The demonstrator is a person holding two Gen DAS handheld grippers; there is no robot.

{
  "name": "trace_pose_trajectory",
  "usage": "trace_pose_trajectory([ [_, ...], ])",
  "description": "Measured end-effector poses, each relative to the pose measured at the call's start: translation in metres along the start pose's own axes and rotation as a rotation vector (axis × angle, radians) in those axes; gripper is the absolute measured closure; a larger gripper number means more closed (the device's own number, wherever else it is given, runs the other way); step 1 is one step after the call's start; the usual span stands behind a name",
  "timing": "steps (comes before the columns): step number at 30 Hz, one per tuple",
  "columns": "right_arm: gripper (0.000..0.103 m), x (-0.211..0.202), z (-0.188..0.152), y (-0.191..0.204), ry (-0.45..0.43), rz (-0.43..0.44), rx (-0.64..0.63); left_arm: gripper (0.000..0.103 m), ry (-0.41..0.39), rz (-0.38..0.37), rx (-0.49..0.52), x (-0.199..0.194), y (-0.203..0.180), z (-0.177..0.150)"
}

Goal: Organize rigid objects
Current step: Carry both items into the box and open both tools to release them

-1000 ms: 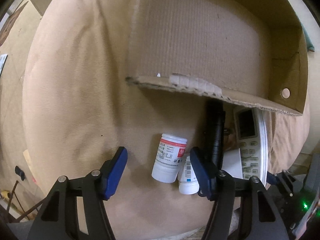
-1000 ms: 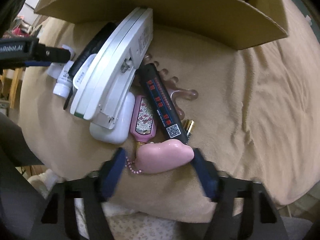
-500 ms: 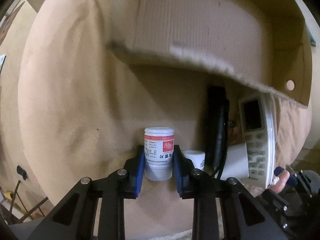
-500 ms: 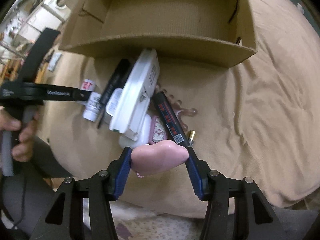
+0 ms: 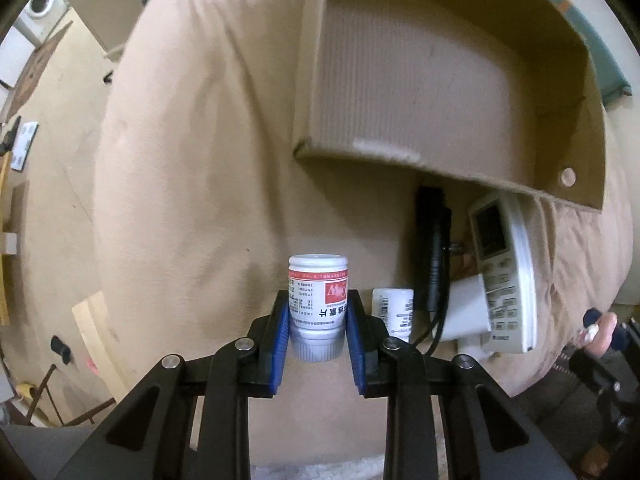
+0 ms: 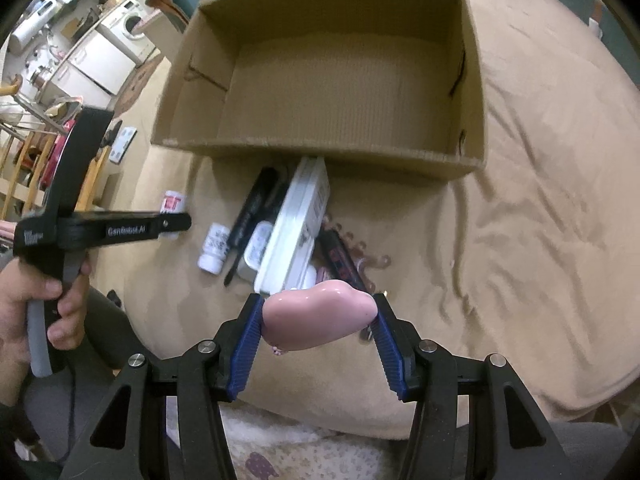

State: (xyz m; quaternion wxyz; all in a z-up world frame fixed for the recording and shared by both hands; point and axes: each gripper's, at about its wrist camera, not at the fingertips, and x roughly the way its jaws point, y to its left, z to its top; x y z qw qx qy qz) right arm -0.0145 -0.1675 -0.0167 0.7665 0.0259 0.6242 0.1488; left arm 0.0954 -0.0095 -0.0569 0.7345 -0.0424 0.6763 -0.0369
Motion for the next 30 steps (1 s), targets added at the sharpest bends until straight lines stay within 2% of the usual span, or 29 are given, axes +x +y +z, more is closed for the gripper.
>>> trace_pose_trajectory([
  [5, 0.047, -0.018, 0.019, -0.002, -0.049, 0.014, -0.006, 0.079, -0.052, 0.007, 0.01, -0.027, -0.02, -0.009],
  [10, 0.047, -0.031, 0.042, -0.002, -0.1, 0.027, -0.013, 0.079, -0.111, -0.001, 0.027, -0.046, -0.015, -0.018],
  [20, 0.047, -0.065, 0.096, -0.011, -0.241, 0.019, -0.01, 0.079, -0.266, 0.012, 0.113, -0.088, -0.047, 0.021],
  [24, 0.047, -0.059, 0.114, -0.019, -0.268, 0.012, 0.009, 0.079, -0.291, 0.021, 0.143, -0.081, -0.058, 0.04],
  [30, 0.046, -0.03, 0.13, -0.032, -0.258, 0.0, 0.026, 0.079, -0.293, 0.044, 0.188, -0.053, -0.074, 0.061],
])
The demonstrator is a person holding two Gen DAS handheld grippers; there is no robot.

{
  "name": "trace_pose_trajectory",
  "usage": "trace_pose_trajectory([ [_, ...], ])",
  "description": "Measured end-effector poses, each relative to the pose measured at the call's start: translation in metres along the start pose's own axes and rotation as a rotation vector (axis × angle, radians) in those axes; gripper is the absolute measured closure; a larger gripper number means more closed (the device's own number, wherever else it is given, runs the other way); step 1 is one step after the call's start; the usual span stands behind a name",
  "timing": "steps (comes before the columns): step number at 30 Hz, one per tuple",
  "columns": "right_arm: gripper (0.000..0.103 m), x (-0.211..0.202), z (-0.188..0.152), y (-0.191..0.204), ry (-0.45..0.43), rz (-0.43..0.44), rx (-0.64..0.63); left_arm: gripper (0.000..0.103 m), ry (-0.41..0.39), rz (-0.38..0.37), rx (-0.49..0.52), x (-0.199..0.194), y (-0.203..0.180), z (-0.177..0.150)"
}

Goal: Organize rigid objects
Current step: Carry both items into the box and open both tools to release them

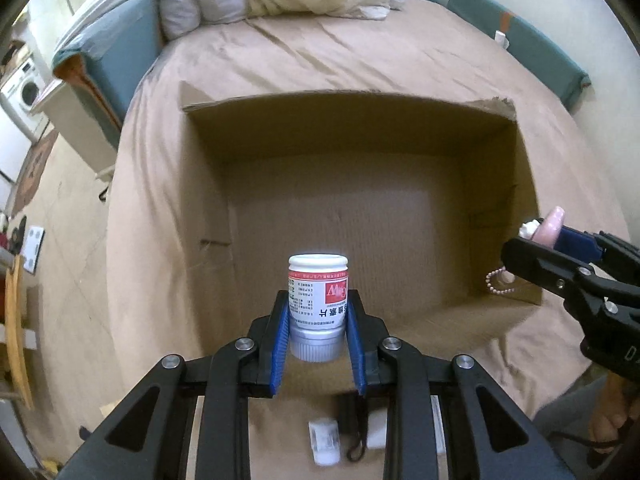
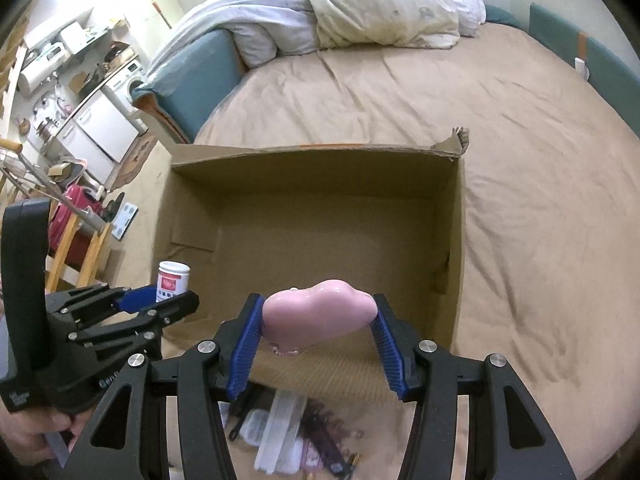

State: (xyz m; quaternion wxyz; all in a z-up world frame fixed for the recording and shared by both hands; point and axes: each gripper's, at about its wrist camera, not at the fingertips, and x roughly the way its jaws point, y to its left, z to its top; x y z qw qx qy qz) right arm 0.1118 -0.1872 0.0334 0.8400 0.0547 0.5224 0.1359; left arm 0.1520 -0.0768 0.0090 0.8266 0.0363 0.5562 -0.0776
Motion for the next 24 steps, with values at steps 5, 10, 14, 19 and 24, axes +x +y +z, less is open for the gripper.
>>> trace_pose_trajectory([
  [5, 0.046, 0.025, -0.005, -0.005, 0.032, -0.011, 0.005, 0.079, 0.019, 0.009, 0.017, 0.027, -0.003, -0.001],
  [10, 0.046, 0.041, -0.009, 0.001, 0.054, -0.031, -0.032, 0.079, 0.048, 0.026, 0.003, 0.049, 0.003, -0.002],
  [14, 0.046, 0.052, -0.01, 0.005, 0.077, -0.052, -0.057, 0.079, 0.047, 0.048, 0.019, 0.059, 0.002, 0.0],
  [19, 0.046, 0.061, -0.011, 0.007, 0.096, -0.084, -0.076, 0.079, 0.044, 0.07, 0.036, 0.065, -0.002, 0.001],
  [24, 0.046, 0.061, -0.01, 0.004, 0.094, -0.092, -0.057, 0.079, 0.057, 0.075, 0.038, 0.069, -0.005, -0.001],
])
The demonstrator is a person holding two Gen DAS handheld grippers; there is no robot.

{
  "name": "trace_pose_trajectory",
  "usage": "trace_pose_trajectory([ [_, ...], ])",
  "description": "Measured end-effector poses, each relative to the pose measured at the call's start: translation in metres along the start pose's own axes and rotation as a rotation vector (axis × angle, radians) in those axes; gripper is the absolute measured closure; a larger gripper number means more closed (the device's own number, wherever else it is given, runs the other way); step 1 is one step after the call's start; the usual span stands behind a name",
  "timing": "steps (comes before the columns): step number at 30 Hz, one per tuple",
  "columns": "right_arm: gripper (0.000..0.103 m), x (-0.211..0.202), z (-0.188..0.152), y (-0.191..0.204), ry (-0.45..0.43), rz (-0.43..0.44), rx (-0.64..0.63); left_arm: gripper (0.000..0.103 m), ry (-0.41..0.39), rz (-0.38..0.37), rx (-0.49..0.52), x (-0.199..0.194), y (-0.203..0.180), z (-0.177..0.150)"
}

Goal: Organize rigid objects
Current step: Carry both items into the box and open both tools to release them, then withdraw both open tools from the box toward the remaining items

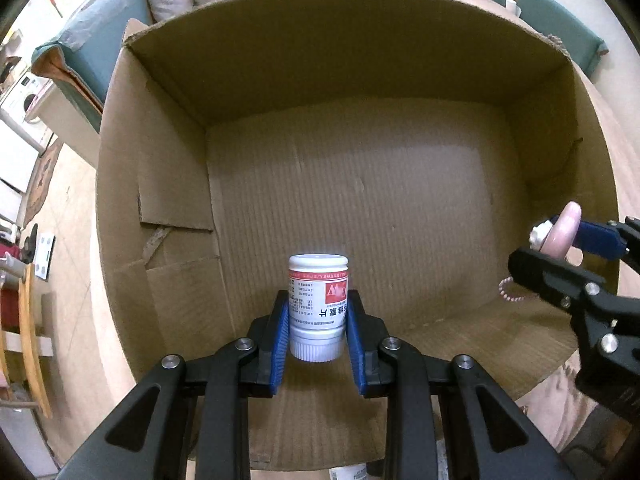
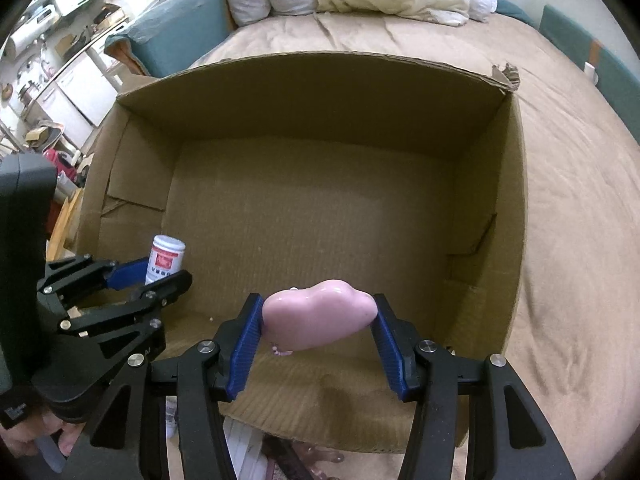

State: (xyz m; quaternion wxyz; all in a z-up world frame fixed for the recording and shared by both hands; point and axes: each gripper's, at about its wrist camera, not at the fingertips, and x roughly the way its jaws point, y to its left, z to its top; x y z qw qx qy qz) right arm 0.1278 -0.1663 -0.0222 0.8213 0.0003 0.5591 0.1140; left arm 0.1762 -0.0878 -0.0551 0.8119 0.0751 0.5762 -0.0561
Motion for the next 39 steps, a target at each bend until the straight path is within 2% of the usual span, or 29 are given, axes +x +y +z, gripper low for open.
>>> trace_pose_trajectory([
  [9, 0.046, -0.011, 0.001, -0.006, -0.04, 0.062, 0.05, 0.079, 0.01, 0.002, -0.006, 0.003, -0.005, 0.0],
  [11, 0.036, -0.017, 0.002, -0.009, -0.059, 0.093, 0.071, 0.079, 0.012, 0.002, -0.009, 0.003, -0.001, 0.002],
  [12, 0.027, -0.019, 0.003, -0.009, -0.07, 0.102, 0.079, 0.079, 0.013, 0.004, -0.01, 0.003, 0.0, 0.002],
  [15, 0.02, -0.027, 0.005, -0.011, -0.101, 0.137, 0.102, 0.079, 0.013, 0.003, -0.012, 0.004, 0.002, 0.003],
  [25, 0.02, -0.026, 0.009, -0.014, -0.11, 0.122, 0.128, 0.078, -0.008, -0.003, -0.009, 0.001, 0.001, -0.005],
  [27, 0.02, -0.027, 0.009, -0.014, -0.116, 0.119, 0.131, 0.068, -0.016, -0.02, -0.007, -0.003, 0.0, -0.005],
  [28, 0.02, -0.028, 0.009, -0.015, -0.118, 0.119, 0.133, 0.056, -0.021, -0.038, -0.012, -0.005, -0.001, -0.006],
  [29, 0.02, -0.028, 0.009, -0.016, -0.12, 0.118, 0.136, 0.049, -0.026, -0.056, -0.015, -0.006, -0.001, -0.006],
  [32, 0.02, -0.029, 0.009, -0.017, -0.123, 0.118, 0.143, 0.036, -0.035, -0.059, 0.005, -0.011, -0.006, -0.007],
  [34, 0.02, -0.03, 0.009, -0.018, -0.128, 0.117, 0.148, 0.034, -0.049, -0.036, 0.014, -0.014, -0.008, -0.009],
  [39, 0.02, -0.032, 0.009, -0.022, -0.131, 0.119, 0.167, 0.034, -0.048, -0.066, -0.046, -0.019, 0.002, -0.011],
])
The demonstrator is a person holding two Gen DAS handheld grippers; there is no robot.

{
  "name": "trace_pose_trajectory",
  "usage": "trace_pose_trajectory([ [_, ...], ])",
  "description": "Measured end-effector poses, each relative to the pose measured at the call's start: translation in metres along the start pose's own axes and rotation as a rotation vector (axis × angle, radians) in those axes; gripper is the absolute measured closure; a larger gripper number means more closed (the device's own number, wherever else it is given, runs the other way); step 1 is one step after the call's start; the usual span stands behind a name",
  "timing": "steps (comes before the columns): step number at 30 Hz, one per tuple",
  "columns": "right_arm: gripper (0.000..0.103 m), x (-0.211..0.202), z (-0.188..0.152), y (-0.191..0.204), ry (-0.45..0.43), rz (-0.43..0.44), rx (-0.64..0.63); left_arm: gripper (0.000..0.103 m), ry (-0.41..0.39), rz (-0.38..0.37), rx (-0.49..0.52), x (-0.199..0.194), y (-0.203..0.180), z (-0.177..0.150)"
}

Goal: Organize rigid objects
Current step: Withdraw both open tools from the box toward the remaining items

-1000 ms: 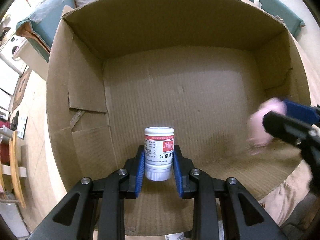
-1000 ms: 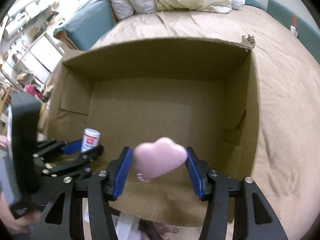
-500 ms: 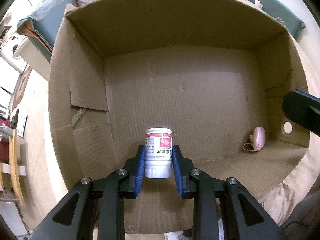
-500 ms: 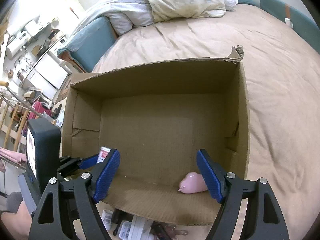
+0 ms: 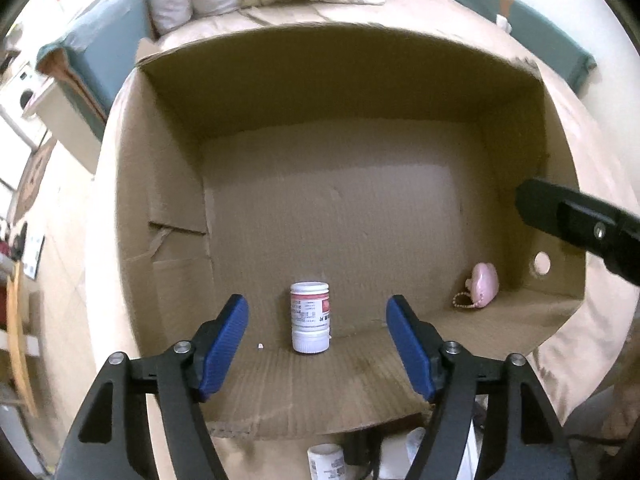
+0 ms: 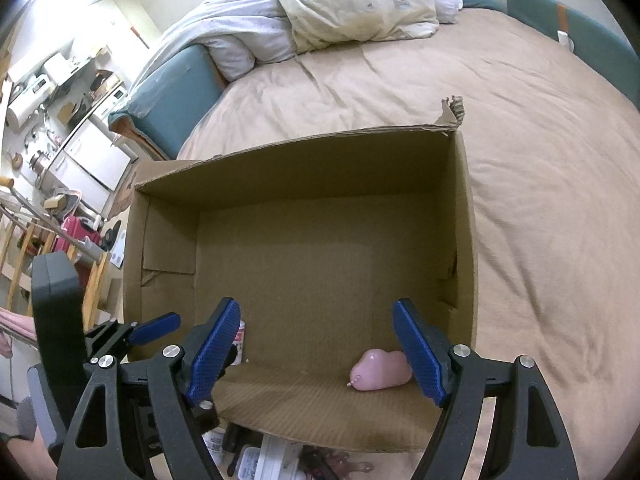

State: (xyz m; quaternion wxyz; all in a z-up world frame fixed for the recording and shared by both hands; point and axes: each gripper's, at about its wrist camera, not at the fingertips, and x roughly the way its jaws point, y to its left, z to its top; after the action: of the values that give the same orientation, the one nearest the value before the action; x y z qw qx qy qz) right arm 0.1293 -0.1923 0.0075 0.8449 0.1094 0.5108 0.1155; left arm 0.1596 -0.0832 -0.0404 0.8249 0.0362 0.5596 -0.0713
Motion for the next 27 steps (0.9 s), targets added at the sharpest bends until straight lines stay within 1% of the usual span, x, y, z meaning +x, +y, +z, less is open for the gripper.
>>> trace_pose_trajectory([
  [4, 0.02, -0.003, 0.001, -0.002, -0.005, 0.003, 0.01, 0.034, 0.031, -0.037, -0.065, -0.003, 0.012, 0.0],
  [8, 0.02, -0.009, -0.001, -0.003, -0.012, 0.005, 0.022, 0.034, 0.036, -0.039, -0.106, -0.014, 0.022, 0.0],
  [11, 0.02, -0.017, -0.004, -0.004, -0.019, 0.012, 0.029, 0.034, 0.02, -0.021, -0.093, -0.029, 0.02, 0.003],
  [13, 0.02, -0.023, -0.006, -0.003, -0.021, 0.009, 0.021, 0.034, 0.005, -0.003, -0.085, -0.039, 0.022, -0.002],
  [16, 0.02, -0.031, -0.013, 0.002, -0.026, 0.011, 0.003, 0.034, 0.004, 0.009, -0.082, -0.048, 0.022, -0.01],
  [17, 0.02, -0.033, -0.016, 0.003, -0.027, 0.014, 0.0, 0.034, 0.004, 0.014, -0.08, -0.052, 0.025, -0.006],
  [20, 0.02, -0.039, -0.027, 0.007, -0.017, 0.026, -0.007, 0.034, -0.006, 0.03, -0.084, -0.058, 0.023, -0.017],
  [27, 0.02, -0.046, -0.053, 0.014, 0.015, 0.024, -0.04, 0.034, -0.005, 0.03, -0.108, -0.07, 0.032, -0.04],
])
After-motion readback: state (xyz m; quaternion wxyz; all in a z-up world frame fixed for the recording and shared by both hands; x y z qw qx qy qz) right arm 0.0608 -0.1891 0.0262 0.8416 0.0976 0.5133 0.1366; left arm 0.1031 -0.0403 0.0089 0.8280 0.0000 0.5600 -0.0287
